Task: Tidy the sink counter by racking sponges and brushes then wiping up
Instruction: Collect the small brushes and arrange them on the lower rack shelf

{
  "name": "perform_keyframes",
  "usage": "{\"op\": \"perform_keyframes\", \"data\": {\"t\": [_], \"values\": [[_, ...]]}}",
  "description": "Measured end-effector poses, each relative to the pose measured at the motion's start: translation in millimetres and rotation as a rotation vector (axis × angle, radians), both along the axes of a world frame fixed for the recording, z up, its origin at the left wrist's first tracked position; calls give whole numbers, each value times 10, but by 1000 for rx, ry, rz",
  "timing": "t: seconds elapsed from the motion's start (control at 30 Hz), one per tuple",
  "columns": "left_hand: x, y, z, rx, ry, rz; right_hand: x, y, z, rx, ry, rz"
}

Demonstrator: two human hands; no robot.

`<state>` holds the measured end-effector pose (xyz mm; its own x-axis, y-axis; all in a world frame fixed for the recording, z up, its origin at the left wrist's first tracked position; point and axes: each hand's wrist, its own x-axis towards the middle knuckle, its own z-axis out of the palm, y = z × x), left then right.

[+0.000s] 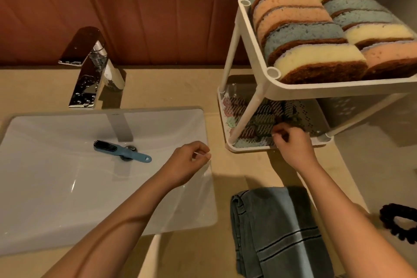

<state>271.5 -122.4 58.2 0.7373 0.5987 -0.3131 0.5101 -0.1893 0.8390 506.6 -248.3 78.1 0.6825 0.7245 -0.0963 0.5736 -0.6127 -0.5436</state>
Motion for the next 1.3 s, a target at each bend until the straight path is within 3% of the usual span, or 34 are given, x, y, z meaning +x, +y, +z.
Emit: {"op": "perform_keyframes", "data": {"t": [0.13, 0.3, 0.47, 0.67, 1.3], "values": [[-490, 146, -168, -88, 138, -48, -503, 41, 98, 64, 125, 77], [-1140, 376, -365, -139, 222, 27, -1116, 253, 118, -35, 333, 303], [-1654, 573, -335, -454, 192, 318, -1713, 763, -209, -155, 314, 435], [-2236, 835, -386, -574, 181, 587, -2380, 1541, -789, -314, 232, 467], [-2774, 1301, -630, -664, 189, 561, -3271, 2749, -1610, -512, -78, 451]]}}
